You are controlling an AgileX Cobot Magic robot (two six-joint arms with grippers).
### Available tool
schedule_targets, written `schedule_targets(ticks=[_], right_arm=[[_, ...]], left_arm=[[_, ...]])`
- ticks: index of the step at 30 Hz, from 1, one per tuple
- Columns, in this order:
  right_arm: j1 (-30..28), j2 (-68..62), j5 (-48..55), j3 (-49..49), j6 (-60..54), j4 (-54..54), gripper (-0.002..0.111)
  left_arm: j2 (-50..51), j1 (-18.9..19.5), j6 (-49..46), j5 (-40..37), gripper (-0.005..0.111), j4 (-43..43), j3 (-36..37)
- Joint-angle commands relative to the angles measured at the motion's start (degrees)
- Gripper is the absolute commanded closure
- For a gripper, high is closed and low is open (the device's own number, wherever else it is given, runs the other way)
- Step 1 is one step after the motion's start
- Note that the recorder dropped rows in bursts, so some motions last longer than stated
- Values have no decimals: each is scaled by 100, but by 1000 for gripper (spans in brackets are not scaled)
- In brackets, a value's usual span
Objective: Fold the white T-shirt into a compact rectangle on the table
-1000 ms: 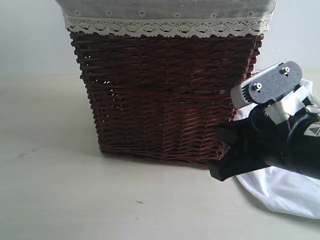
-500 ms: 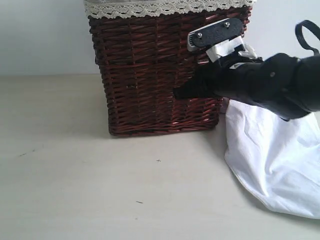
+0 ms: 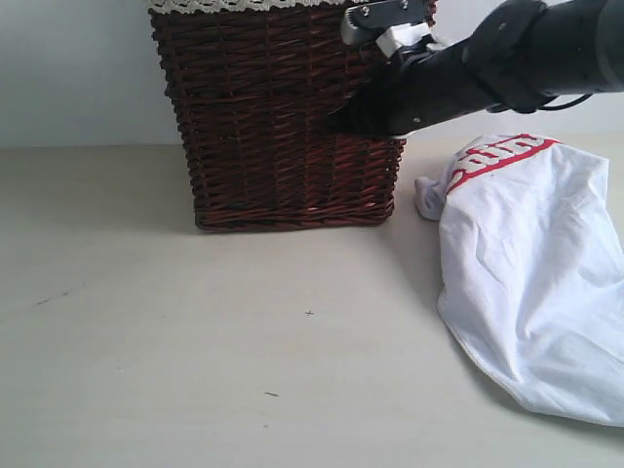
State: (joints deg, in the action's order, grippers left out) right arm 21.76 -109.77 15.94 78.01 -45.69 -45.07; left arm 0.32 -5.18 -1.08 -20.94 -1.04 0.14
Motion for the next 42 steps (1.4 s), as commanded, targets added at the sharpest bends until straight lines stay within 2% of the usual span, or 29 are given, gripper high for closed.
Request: schedule_targets(ticks=[1, 8, 11, 13, 15, 18, 20, 26, 28, 30, 34, 35, 37, 39, 42], right_arm=[[-6, 382, 474, -98, -84, 218, 108], [207, 1506, 552, -1049, -132, 579, 108], [75, 1996, 559, -1470, 534, 645, 108], [-17, 2133, 979, -1543, 872, 884, 107], [-19, 2144, 1848, -1543, 1459, 1618, 98], [96, 2037, 2913, -1543, 2402, 2379, 77], [285, 1978, 3522, -1647, 2784, 2788, 67], [760, 1679, 4024, -2261, 4422, 4727, 67], [760, 1585, 3957, -2434, 4381, 4738, 67], [760, 1409, 3451, -2730, 4381, 4819, 67], [760, 836, 3025, -2782, 4628, 5161, 63], [760, 639, 2960, -2782, 5460, 5990, 63], [760, 372, 3035, -2782, 6520, 6924, 63], [760, 114, 3022, -2782, 6537, 6764, 64], [760, -45, 3105, -2657, 5870, 5935, 88]], left_arm=[[-32, -26, -26, 35, 107, -21, -14], [-32, -26, -26, 35, 107, -21, -14], [-32, -26, -26, 35, 107, -21, -14], [-32, -26, -26, 35, 107, -21, -14], [-32, -26, -26, 35, 107, -21, -14], [-32, -26, -26, 35, 107, -21, -14], [-32, -26, -26, 35, 107, -21, -14], [-32, -26, -26, 35, 107, -21, -14], [-32, -26, -26, 35, 107, -21, -14], [-32, -26, -26, 35, 107, -21, -14], [-32, -26, -26, 35, 107, -21, -14], [-32, -26, -26, 35, 107, -21, -14], [-32, -26, -26, 35, 107, -21, -14], [-32, -26, -26, 35, 107, -21, -14], [-32, -26, -26, 35, 107, -21, -14]])
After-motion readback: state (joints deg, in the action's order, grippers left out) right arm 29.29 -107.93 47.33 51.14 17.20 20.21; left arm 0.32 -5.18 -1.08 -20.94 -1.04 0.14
